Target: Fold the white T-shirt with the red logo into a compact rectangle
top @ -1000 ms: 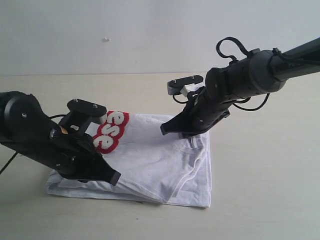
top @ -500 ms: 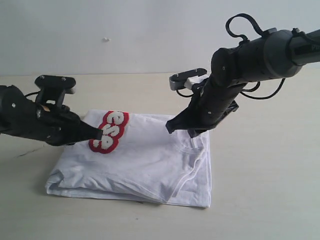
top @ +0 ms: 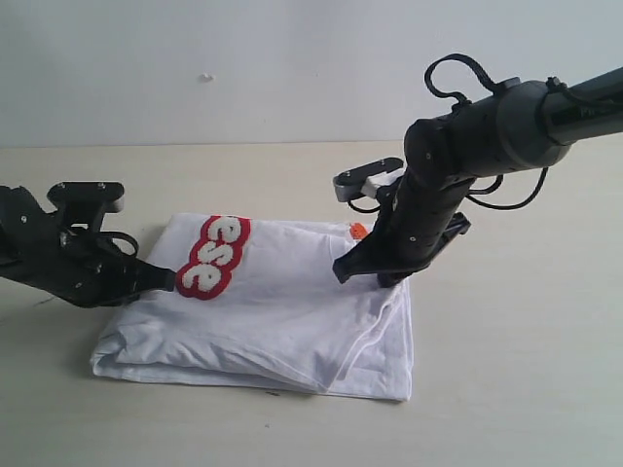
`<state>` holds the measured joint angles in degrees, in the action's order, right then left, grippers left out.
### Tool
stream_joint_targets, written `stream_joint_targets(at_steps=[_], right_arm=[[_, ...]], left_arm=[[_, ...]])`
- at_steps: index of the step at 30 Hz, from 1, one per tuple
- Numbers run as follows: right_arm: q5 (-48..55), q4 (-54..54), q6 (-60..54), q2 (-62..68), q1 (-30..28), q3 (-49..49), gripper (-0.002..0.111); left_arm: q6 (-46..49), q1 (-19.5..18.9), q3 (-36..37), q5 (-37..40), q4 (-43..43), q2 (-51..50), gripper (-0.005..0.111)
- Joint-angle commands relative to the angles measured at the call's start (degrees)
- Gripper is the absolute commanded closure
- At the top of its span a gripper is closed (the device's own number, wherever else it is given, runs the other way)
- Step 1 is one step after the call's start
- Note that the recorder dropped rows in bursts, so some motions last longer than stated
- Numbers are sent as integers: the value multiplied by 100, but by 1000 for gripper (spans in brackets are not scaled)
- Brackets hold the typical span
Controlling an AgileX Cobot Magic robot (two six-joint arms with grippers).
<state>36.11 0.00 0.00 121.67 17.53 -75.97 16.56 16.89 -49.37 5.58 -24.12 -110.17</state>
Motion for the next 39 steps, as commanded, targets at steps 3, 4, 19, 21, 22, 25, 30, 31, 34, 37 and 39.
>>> stream_joint_targets(at_steps=[3,4,19,21,22,25,30,31,34,37,39], right_arm=[[248,-358,53,-302,-186,83,108],[248,-358,53,-416,-186,83,108],[-622,-301,182,-2810,-186,1105,108],[-801,-219,187,-3234,-186,1369,108],[-830,-189,187,-3502,-186,1457,108],[-839,-149,187,-4041,-186,1645,108],[-839,-82,187,-5094,-186,2028,108],[-821,-56,187,-5267,-186,2088,108],[-559,-40,170,-5761,-186,2173,108],[-140,-40,170,-6284,-186,2173,108],[109,0,170,-6701,-186,2173,108]], left_arm=[[-34,-20,41,268,-35,141,107],[-34,-20,41,268,-35,240,107],[-34,-20,240,417,-357,2629,107],[-34,-20,340,436,-357,3029,107],[-34,-20,448,447,-357,3312,107],[-34,-20,630,461,-357,3788,107],[-34,-20,1009,632,-357,4838,107],[-34,-20,1048,675,-357,5006,107],[-34,-20,1088,974,-306,5499,107],[-34,-20,1088,1407,-294,6021,107],[-34,-20,1088,1708,-294,6434,107]])
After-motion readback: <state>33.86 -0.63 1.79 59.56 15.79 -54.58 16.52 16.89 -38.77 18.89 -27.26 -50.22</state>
